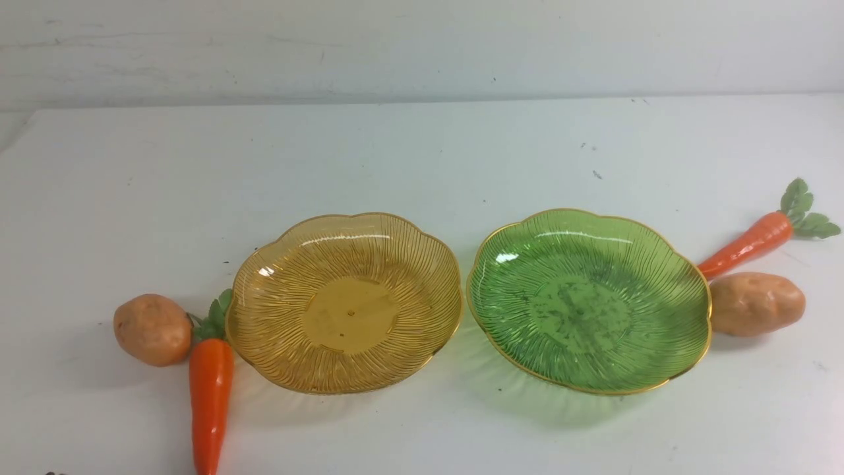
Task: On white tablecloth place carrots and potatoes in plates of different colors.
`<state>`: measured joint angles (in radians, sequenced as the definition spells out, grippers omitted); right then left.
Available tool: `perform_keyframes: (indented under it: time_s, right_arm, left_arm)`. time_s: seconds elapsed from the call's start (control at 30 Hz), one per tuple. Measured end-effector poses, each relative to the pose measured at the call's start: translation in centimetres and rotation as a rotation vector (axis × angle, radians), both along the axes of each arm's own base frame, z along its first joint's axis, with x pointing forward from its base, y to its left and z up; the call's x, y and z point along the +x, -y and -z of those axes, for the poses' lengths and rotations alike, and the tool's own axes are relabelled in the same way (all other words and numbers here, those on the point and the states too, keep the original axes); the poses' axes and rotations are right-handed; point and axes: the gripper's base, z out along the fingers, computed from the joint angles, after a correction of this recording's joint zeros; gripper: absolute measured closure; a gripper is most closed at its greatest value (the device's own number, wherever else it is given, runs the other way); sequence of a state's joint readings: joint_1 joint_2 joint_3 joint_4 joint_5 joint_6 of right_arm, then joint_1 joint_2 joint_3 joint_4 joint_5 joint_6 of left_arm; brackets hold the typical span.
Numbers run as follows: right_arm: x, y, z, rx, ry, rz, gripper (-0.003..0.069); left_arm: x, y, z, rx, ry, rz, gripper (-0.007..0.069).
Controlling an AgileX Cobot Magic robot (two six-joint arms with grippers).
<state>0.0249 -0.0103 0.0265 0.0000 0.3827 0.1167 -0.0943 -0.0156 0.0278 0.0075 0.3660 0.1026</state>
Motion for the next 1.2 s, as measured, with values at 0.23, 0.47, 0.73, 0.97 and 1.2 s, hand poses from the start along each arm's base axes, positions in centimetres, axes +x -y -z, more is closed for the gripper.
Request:
perform_keyframes:
  time_s: [0.23,0.47,0.73,0.97,1.2]
  right_arm:
    - [0.0,0.0,0.0,0.012,0.0,0.003,0.0674]
    - [0.0,0.0,0.0,0.014,0.0,0.003,0.0674]
    - [0.0,0.0,0.0,0.008,0.0,0.002,0.0674]
    - [0.2,-0.4,-1.5,0.429,0.151,0.012,0.0674]
    - [0.2,-0.3,-2.1,0.624,0.206,0.028,0.0674]
  left_arm:
    - [0.2,0.5,-1.1,-0.375,0.082,-0.035,0.0627]
    - [0.3,0.4,-2.7,-0.759,0.201,-0.071,0.0627]
    - [-0.2,-1.3,-6.3,-0.877,0.584,-0.111,0.0627]
    - [1.3,1.5,-16.1,-0.587,0.17,0.062,0.0627]
    - [7.7,3.1,-14.9,-0.357,-0.473,0.085,0.0627]
